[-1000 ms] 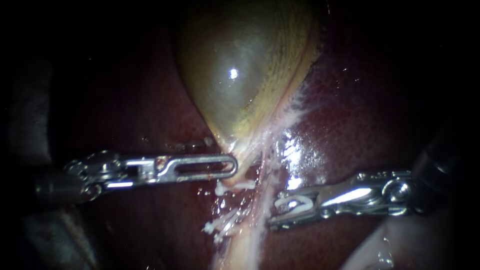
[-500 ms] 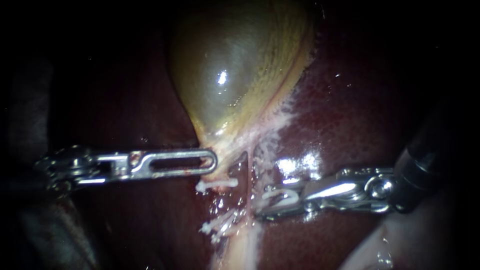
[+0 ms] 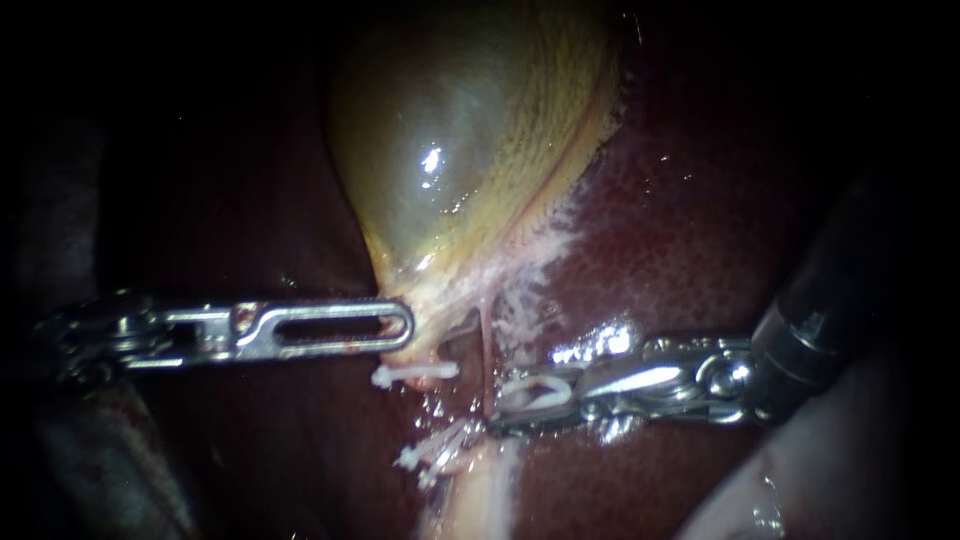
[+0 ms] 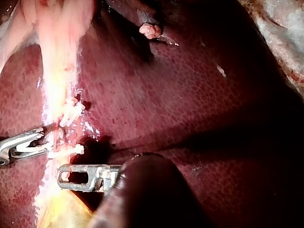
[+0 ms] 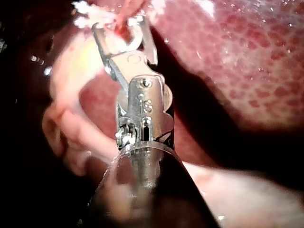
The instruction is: Clipping first clip right tube
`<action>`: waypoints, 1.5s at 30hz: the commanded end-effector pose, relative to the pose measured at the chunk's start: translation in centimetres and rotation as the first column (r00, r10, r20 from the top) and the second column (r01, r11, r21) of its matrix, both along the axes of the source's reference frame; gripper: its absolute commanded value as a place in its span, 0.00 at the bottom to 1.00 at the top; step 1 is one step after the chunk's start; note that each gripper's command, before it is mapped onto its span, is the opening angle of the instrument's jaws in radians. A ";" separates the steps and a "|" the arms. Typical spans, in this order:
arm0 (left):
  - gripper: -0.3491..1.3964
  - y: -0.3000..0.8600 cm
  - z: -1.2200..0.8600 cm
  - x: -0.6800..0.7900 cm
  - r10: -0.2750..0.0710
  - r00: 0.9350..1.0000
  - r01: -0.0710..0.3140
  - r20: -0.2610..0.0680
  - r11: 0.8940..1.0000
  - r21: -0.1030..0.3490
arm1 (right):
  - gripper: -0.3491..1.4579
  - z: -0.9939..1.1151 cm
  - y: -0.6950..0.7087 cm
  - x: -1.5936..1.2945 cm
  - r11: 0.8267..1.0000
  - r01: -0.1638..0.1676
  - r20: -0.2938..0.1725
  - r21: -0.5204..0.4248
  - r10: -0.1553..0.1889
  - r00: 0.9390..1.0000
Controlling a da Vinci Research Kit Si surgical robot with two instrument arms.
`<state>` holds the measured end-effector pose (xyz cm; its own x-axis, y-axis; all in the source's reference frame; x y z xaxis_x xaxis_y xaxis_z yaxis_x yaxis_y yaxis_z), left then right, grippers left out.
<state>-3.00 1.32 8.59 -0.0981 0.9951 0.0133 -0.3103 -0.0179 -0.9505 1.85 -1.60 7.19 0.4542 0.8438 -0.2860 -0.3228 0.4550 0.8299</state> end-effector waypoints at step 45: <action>0.00 0.02 -0.08 0.02 0.004 1.000 -0.004 -0.002 1.000 0.004 | 0.41 0.24 -0.30 0.41 0.999 0.015 -0.028 0.050 -0.013 1.000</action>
<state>-2.98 1.33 8.50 -0.1012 0.9947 0.0178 -0.3126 -0.0148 -0.9498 2.26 -1.90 7.44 0.4565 0.8536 -0.2509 -0.2962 0.4118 0.8618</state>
